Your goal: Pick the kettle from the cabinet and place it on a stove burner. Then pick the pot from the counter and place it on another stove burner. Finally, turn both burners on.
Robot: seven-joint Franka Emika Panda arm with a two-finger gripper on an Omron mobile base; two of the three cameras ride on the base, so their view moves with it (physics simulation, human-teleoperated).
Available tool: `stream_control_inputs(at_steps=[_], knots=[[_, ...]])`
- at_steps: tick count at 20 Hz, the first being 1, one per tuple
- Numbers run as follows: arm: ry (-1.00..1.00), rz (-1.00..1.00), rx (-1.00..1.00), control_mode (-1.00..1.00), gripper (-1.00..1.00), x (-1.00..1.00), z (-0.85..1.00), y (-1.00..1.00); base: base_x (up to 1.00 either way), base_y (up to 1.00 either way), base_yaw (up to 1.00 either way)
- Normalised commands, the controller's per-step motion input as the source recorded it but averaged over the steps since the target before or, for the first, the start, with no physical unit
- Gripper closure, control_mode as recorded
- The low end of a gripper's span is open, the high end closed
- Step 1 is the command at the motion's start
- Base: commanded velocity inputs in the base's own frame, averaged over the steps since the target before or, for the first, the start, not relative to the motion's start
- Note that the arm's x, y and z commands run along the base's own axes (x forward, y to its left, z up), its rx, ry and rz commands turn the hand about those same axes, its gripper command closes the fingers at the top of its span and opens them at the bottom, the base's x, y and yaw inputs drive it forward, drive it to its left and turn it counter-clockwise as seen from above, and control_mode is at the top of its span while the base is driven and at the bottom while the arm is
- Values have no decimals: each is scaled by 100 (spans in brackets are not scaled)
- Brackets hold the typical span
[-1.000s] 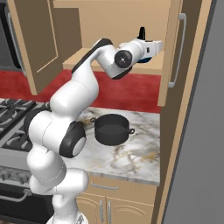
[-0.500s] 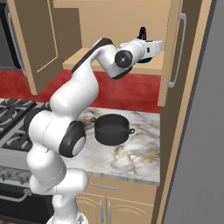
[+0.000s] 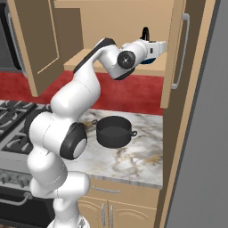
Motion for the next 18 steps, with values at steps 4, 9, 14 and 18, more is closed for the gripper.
stream_control_inputs(at_steps=[4,9,14,18], knots=[[0,0,0,-100,100,0,0,0,0,0,0],[0,0,0,-100,100,0,0,0,0,0,0],[0,0,0,-100,100,-1,0,0,0,0,0],[-3,0,0,-100,100,-12,0,0,0,0,0]])
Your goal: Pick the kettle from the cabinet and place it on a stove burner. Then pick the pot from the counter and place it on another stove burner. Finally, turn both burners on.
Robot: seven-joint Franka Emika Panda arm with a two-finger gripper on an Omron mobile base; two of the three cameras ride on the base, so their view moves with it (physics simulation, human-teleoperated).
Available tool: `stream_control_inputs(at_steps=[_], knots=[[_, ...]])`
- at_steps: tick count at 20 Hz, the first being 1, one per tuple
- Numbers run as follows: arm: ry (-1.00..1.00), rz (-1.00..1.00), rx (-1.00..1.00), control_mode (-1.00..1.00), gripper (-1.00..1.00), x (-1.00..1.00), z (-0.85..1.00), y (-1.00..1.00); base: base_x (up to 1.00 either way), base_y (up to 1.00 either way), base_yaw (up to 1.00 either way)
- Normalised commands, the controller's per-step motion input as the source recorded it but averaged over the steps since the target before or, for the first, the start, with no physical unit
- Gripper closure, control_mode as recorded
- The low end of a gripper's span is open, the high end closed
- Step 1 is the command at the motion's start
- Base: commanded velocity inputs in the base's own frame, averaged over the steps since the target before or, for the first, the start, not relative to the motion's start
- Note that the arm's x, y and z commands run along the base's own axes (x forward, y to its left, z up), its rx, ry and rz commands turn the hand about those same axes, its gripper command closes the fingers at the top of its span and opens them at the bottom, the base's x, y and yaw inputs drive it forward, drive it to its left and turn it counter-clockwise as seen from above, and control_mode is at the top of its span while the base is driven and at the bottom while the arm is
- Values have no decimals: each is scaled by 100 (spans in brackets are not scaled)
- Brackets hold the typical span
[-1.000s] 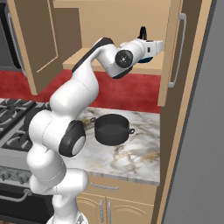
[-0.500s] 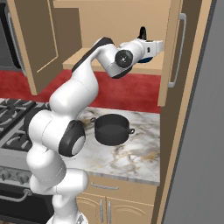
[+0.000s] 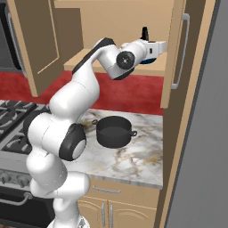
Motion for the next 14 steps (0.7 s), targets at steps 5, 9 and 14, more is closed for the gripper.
stream_control_inputs(at_steps=[5,9,14], knots=[[-6,-3,-1,-100,100,-16,0,5,0,0,0],[-8,-3,-2,-100,100,-22,1,5,0,0,0],[-10,-2,-3,-100,100,-25,4,9,0,0,0]])
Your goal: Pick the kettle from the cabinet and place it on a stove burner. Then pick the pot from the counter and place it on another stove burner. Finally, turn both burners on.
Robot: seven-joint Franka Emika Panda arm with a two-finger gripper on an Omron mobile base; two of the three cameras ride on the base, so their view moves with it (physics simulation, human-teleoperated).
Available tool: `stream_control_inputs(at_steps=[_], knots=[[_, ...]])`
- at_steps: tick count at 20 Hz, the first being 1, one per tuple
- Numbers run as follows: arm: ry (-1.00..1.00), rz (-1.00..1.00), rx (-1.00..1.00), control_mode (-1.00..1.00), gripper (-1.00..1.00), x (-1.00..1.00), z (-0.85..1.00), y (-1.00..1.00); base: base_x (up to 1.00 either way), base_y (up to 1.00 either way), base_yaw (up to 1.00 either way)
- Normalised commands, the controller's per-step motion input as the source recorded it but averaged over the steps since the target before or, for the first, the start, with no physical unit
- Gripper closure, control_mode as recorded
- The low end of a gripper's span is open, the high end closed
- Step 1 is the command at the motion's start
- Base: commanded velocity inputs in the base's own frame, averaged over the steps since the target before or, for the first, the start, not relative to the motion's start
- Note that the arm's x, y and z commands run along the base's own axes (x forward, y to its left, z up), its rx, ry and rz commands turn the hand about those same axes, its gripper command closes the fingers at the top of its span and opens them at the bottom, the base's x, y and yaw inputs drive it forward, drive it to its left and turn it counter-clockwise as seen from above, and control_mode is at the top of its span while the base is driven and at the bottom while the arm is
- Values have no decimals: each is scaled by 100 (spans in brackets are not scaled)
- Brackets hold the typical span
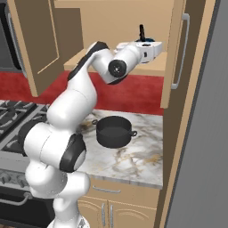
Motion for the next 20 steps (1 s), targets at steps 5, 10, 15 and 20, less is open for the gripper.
stream_control_inputs(at_steps=[5,10,15,20], knots=[[-9,-1,-6,-100,100,-31,7,20,0,0,0],[-3,-2,-4,-100,100,-38,7,15,0,0,0],[0,-1,0,-100,100,-29,28,0,0,0,0],[0,0,0,-100,100,-30,38,0,0,0,0]])
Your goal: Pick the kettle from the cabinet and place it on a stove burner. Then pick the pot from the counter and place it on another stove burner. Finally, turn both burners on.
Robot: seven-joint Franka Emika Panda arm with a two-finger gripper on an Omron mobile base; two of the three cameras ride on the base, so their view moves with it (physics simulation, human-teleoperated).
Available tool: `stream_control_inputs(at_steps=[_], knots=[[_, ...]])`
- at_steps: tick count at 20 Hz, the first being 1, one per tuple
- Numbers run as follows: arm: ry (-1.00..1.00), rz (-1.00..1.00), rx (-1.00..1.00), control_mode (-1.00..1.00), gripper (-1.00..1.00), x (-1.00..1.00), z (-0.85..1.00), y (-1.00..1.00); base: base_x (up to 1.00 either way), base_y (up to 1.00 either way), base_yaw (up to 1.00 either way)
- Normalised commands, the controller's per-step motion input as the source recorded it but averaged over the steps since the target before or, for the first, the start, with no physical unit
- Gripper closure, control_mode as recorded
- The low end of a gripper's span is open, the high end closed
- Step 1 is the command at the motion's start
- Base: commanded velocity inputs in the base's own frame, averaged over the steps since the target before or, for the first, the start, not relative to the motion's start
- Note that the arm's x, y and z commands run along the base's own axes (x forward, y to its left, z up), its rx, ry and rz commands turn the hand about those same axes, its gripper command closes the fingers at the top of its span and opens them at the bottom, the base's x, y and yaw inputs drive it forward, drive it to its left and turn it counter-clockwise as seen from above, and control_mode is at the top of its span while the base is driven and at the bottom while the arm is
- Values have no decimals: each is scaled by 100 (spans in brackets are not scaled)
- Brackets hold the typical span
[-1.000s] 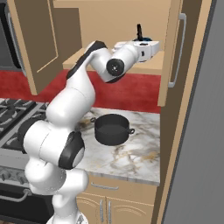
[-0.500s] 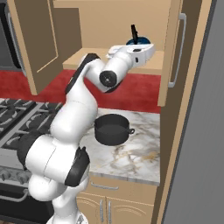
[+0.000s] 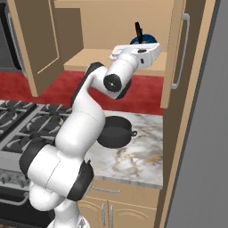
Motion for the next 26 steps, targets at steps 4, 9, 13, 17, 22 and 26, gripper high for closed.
stream_control_inputs(at_steps=[4,9,13,17,22,26], knots=[[0,0,0,-100,100,-37,33,1,0,0,0],[0,0,0,-100,100,-44,26,8,0,0,0],[0,0,0,-100,100,-52,19,15,0,0,0],[0,0,0,-100,100,-53,12,20,0,0,0],[0,0,0,-100,100,-52,6,23,0,0,0],[0,0,0,-100,100,-52,0,27,0,0,0]])
